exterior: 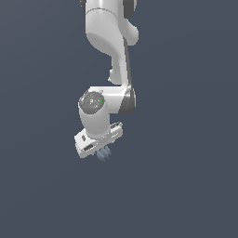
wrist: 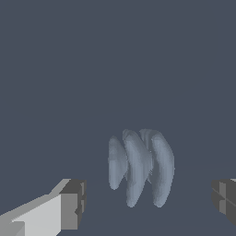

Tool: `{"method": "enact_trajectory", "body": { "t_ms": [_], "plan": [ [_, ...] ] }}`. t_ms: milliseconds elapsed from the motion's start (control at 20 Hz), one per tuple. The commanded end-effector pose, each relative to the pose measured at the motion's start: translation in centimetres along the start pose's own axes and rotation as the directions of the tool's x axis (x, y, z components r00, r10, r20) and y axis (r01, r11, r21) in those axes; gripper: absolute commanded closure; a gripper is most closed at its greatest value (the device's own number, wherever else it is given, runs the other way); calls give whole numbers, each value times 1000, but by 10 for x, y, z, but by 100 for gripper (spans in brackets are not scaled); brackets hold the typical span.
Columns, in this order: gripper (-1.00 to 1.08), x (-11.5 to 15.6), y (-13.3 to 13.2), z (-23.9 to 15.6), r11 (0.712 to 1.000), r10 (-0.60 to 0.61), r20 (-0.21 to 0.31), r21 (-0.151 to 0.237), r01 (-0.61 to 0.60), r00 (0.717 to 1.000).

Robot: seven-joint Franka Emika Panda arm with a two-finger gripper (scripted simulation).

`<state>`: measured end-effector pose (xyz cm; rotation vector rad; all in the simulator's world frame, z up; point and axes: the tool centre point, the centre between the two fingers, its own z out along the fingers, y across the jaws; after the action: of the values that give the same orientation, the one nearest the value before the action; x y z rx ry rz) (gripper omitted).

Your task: Pick up the object and move it to a goal position.

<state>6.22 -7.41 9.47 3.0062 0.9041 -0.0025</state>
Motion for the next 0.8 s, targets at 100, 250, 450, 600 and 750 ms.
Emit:
{"method": "enact_trajectory", "body": {
  "t_ms": [100, 250, 450, 600, 750],
  "plan": [
    [-92, 1, 3, 4, 1000, -26, -2, 2, 26, 1000],
    [-92, 0, 3, 4, 1000, -24, -2, 2, 24, 1000],
    [-92, 0, 3, 11, 1000, -25, -2, 2, 25, 1000],
    [-92, 0, 3, 24, 1000, -25, -2, 2, 25, 1000],
    [-92, -1, 3, 41, 1000, -27, -2, 2, 27, 1000]
  ]
}}
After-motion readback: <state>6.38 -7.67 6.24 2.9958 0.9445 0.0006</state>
